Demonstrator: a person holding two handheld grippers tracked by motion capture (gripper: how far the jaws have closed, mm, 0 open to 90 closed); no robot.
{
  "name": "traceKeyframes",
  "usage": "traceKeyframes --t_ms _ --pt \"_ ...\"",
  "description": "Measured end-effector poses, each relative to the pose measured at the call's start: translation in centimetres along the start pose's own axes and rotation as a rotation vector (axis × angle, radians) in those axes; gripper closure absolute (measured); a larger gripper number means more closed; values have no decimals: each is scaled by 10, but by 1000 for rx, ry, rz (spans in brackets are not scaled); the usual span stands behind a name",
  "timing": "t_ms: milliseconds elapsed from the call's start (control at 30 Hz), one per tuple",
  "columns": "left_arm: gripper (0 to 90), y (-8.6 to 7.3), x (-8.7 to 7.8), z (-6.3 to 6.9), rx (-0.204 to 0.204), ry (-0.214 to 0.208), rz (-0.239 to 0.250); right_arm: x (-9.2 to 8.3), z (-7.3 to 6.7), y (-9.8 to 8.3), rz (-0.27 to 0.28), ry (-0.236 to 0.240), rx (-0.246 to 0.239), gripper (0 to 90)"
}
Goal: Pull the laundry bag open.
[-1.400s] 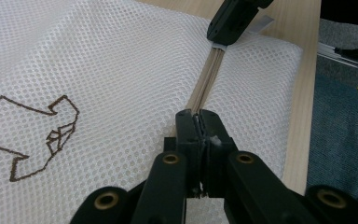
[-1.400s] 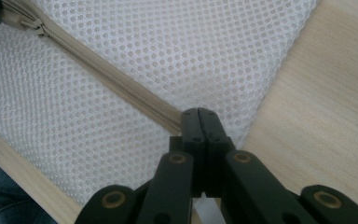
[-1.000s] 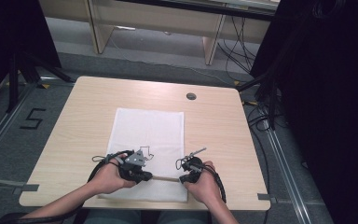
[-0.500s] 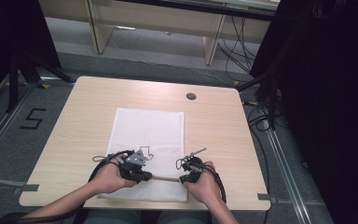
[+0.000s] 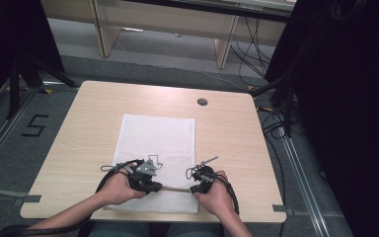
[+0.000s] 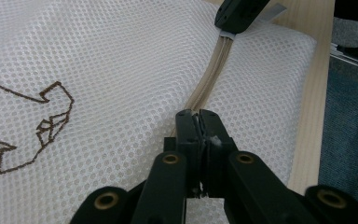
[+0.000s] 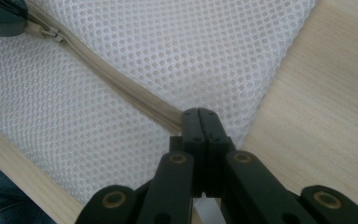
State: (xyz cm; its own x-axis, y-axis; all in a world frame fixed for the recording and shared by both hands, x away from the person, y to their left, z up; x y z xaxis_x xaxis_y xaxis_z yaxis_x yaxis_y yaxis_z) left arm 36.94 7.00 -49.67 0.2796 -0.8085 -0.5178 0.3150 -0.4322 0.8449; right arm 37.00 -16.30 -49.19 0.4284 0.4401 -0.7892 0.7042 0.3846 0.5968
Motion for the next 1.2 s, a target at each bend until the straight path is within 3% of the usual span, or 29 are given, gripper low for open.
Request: traceKeyframes --t_ms 67,100,233,333,400,433,600,733,767,800,833,967,1000,1100,1200 --pt "873 1 -2 -1 18 -2 -1 0 1 0 0 6 -12 900" --pt "873 1 -2 -1 13 -4 1 0 -1 0 -6 -8 7 900" --pt "874 0 -4 0 17 -6 4 0 -1 1 -7 -5 -8 900" --pt "874 0 -5 0 42 -9 1 0 -1 0 -3 -7 -10 900" --pt "874 -2 -6 0 15 -13 12 0 0 0 -3 0 -7 900" --pt "874 -1 -6 -1 39 -13 5 0 1 1 -3 4 -7 900" --pt "874 -1 -5 1 -12 -9 22 -1 0 0 -4 0 13 900" --pt "873 2 -6 -1 14 -13 10 -1 -1 0 -11 -12 19 900" --pt "874 3 -5 -1 10 -14 14 -1 -1 0 -11 -12 20 900" --pt "874 3 -4 1 -22 -10 27 0 1 0 -2 -1 -3 900" --pt "873 4 -3 1 -4 -13 26 -1 -1 0 -16 -14 21 900" --pt "873 4 -2 2 -25 -8 29 -1 -1 1 -16 -14 20 900" --pt "873 4 -2 2 -10 -13 27 -1 -1 1 -17 -14 20 900" --pt "873 4 -1 2 -37 -6 27 0 0 0 -4 -2 4 900" --pt "873 6 -1 2 -31 9 6 0 0 0 -2 -2 3 900"
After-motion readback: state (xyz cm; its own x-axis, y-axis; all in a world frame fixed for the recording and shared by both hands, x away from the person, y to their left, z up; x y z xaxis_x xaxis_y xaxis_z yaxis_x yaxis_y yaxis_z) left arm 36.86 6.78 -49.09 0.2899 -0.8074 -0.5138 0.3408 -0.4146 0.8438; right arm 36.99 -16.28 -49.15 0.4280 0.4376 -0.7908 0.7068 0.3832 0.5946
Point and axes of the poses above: each handheld gripper's, and its own axes: x roughly forward along the jaws, y roughly out of its top, z roughly to its right, the point moved 1 cm from there along x, roughly forward along the jaws, and after that the axes turned 15 degrees about z, right-handed, at the moved point
